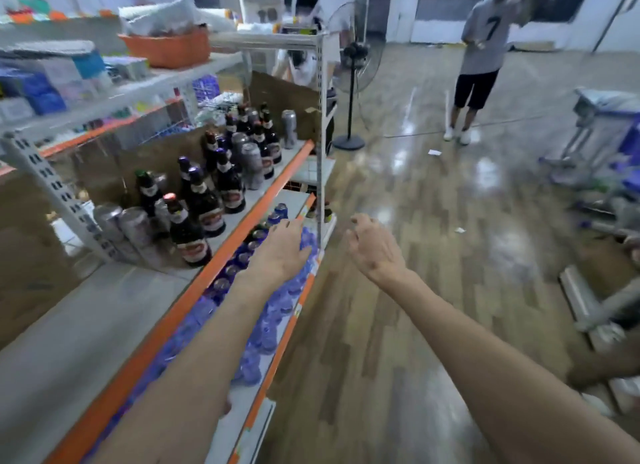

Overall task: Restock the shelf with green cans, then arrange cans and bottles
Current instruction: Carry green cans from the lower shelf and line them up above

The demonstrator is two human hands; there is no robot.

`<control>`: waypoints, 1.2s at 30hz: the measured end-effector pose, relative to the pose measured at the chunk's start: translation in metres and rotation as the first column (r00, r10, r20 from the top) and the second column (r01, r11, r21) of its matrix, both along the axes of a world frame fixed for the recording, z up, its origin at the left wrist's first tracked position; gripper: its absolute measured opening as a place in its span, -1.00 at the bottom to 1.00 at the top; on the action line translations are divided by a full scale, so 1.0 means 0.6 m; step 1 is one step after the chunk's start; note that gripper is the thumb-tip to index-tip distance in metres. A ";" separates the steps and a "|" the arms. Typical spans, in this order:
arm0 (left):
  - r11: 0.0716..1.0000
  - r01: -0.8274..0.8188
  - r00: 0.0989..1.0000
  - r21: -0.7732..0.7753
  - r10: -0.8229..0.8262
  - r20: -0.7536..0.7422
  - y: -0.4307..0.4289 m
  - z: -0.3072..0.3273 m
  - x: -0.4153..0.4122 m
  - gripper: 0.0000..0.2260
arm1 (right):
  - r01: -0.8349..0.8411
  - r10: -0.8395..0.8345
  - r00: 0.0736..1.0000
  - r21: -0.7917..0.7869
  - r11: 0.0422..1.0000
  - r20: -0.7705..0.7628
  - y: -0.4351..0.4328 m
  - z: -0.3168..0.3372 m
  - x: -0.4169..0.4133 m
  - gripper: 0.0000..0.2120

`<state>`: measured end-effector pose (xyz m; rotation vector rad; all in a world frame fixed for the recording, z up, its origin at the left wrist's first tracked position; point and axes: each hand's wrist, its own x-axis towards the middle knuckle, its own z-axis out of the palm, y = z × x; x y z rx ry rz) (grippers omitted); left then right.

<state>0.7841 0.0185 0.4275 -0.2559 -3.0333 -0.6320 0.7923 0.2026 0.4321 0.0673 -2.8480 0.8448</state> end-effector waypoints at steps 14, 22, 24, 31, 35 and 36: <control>0.999 0.033 0.992 0.010 -0.034 0.122 0.257 -0.083 -0.366 -0.52 | -0.037 0.035 0.998 0.035 0.999 0.061 0.194 -0.064 -0.310 -0.71; 0.997 0.052 0.989 0.065 -0.061 0.134 0.335 -0.067 -0.597 -0.62 | -0.030 0.019 0.992 0.096 0.995 0.121 0.286 -0.055 -0.558 -0.76; 0.998 0.020 0.989 0.065 -0.029 0.145 0.338 -0.068 -0.646 -0.65 | -0.059 0.047 0.991 0.099 0.993 0.124 0.295 -0.058 -0.615 -0.72; 0.981 -0.184 0.962 0.063 0.166 0.215 0.346 -0.097 -0.804 -0.65 | -0.245 0.227 0.962 0.108 0.964 0.152 0.298 -0.085 -0.833 -0.71; 0.927 -0.365 0.906 0.083 0.334 0.258 0.335 -0.109 -0.879 -0.64 | -0.406 0.384 0.904 0.100 0.908 0.187 0.280 -0.097 -0.968 -0.74; 0.910 -0.407 0.888 0.078 0.374 0.269 0.330 -0.111 -0.891 -0.65 | -0.433 0.409 0.891 0.099 0.896 0.197 0.271 -0.099 -0.997 -0.76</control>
